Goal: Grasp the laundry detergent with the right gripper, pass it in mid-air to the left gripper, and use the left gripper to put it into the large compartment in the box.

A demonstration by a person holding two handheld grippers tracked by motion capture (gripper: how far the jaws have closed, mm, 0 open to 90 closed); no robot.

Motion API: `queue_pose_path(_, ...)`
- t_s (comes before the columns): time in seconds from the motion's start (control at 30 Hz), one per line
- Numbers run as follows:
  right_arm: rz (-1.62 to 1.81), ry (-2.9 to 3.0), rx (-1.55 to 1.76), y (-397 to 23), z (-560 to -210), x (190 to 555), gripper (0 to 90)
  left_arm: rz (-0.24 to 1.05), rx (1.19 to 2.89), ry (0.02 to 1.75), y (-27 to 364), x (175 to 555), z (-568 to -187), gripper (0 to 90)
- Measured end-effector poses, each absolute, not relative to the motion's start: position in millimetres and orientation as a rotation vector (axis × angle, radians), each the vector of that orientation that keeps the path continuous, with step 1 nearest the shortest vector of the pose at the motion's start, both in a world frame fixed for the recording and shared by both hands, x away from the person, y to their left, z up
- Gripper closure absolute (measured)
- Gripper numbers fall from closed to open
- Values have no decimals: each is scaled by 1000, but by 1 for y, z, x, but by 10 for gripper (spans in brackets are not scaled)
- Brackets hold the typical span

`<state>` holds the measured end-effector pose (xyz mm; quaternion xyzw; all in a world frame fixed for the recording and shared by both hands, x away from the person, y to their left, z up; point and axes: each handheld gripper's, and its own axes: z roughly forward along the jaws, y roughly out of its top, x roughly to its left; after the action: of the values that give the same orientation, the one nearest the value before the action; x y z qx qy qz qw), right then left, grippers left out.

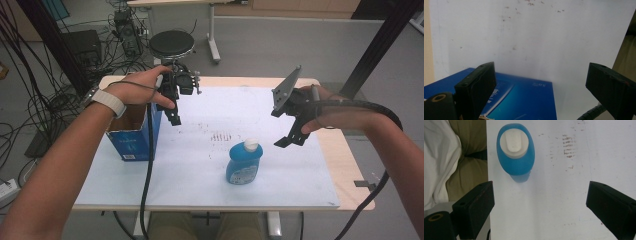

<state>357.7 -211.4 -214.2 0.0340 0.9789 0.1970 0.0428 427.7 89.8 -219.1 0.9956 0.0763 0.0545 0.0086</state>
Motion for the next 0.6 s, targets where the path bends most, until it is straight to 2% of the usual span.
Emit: queue_pose_path(0.6, 618, 2987, 85, -213, -216, 357, 71, 167, 3103, 257, 92, 427, -220, 103)
